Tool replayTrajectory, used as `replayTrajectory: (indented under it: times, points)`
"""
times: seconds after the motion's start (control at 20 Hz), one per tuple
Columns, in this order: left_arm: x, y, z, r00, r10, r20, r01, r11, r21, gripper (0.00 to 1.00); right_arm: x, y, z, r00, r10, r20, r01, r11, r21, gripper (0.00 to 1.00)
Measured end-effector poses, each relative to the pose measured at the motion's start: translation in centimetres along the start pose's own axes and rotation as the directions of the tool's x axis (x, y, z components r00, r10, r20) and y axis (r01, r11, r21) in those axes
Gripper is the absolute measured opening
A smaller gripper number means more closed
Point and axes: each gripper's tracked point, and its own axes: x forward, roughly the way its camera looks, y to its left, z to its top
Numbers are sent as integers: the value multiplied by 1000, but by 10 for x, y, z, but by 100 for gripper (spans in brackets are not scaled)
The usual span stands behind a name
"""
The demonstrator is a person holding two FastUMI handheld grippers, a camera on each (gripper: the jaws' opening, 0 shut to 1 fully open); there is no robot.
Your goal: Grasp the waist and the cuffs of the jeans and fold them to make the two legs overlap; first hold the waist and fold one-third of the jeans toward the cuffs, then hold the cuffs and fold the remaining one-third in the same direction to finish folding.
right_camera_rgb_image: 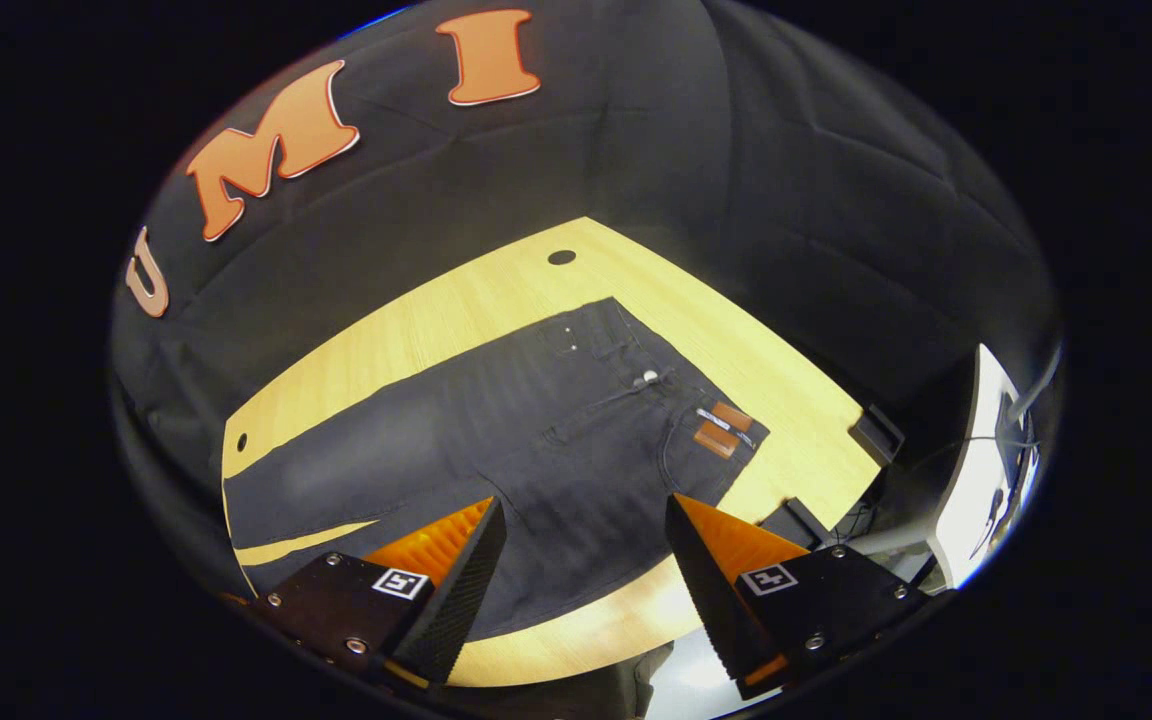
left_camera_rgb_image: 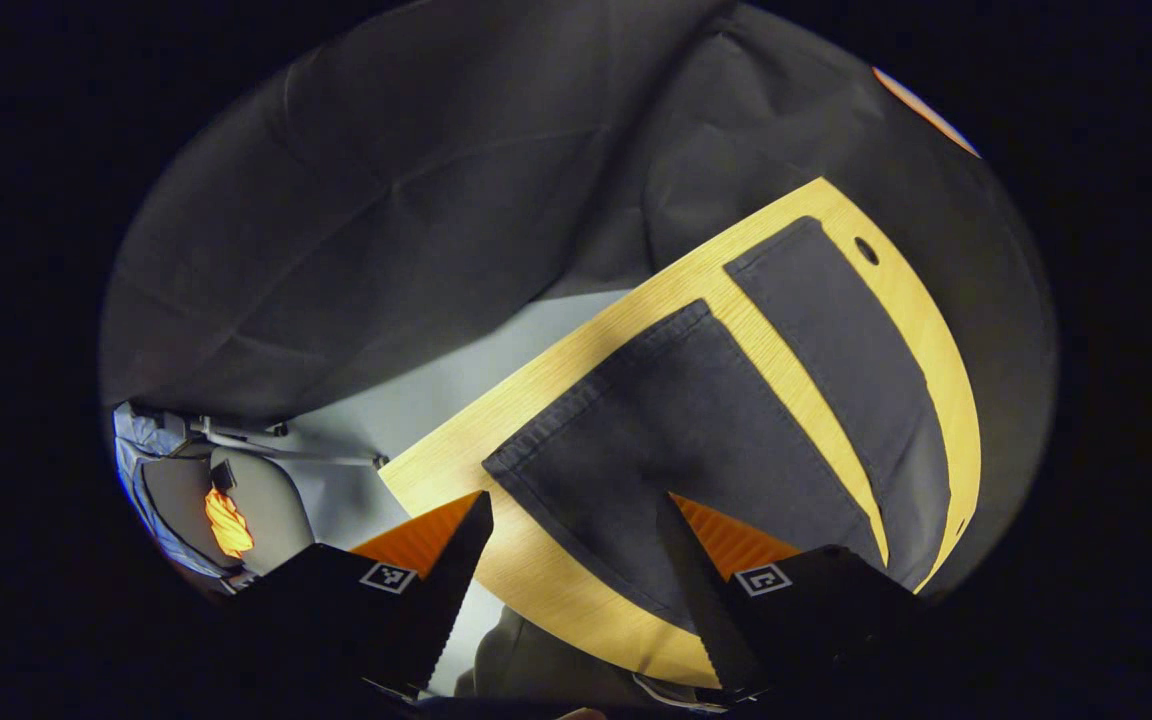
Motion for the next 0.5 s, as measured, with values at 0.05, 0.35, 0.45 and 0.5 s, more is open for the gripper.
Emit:
replayTrajectory:
  times: [0.05,0.35,0.45,0.5]
  points:
    - [4,1,-3,1000,-1,-31,1,1000,-11,99,2,-1,-3,1000,0,-17,1,1000,26,97]
    - [33,17,-10,993,57,-107,-66,994,-83,99,28,-24,-25,987,13,-162,10,990,141,98]
    - [36,15,-9,991,76,-115,-89,989,-115,99,43,-32,-30,978,21,-206,17,984,178,99]
    - [38,14,-9,989,83,-119,-98,988,-123,99,49,-38,-33,973,21,-230,25,980,196,99]
